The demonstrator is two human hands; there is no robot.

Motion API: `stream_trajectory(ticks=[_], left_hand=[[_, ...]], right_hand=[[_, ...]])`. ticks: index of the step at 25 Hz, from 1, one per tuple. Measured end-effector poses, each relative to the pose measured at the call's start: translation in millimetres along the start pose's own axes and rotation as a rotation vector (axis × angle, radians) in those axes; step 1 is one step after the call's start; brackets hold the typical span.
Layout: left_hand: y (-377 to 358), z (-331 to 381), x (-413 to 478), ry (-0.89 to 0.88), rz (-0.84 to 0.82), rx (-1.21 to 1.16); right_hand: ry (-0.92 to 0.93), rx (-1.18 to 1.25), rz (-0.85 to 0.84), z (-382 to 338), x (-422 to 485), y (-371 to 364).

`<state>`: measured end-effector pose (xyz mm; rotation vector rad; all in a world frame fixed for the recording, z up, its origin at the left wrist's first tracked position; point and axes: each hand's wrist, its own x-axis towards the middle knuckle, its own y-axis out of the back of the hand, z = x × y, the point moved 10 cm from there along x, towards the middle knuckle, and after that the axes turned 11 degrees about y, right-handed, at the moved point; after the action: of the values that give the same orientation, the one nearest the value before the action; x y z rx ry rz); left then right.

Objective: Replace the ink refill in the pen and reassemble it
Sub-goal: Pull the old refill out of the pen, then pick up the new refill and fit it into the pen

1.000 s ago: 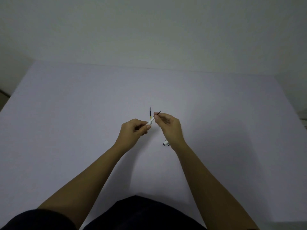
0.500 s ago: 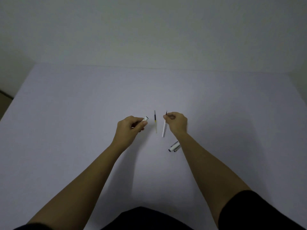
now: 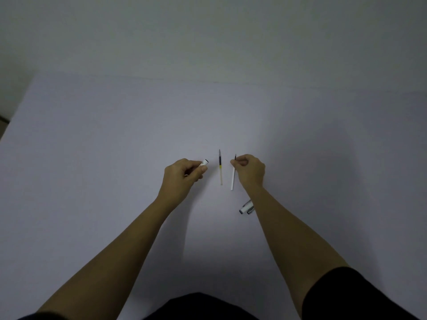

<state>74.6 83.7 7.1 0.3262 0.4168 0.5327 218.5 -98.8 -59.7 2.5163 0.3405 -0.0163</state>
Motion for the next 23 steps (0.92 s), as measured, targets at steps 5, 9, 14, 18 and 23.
stream_trajectory(ticks=[5, 9, 14, 18, 23], left_hand=[[-1.7, -3.5, 1.3, 0.002, 0.001, 0.01], [2.2, -4.8, 0.9, 0.005, 0.011, 0.008], [6.8, -2.0, 0.1, 0.003, 0.027, -0.01], [14.9, 1.9, -3.0, -0.02, 0.044, 0.025], [27.3, 0.6, -6.2, -0.013, 0.071, 0.021]], right_hand=[[0.019, -0.017, 0.01, -2.3, 0.4, -0.2], [0.032, -0.032, 0.016, -8.3, 0.5, 1.6], [0.162, -0.049, -0.061, -40.2, 2.1, -14.8], [0.137, -0.28, -0.238, -48.9, 3.6, -47.9], [-0.03, -0.221, -0.159, -38.9, -3.4, -52.8]])
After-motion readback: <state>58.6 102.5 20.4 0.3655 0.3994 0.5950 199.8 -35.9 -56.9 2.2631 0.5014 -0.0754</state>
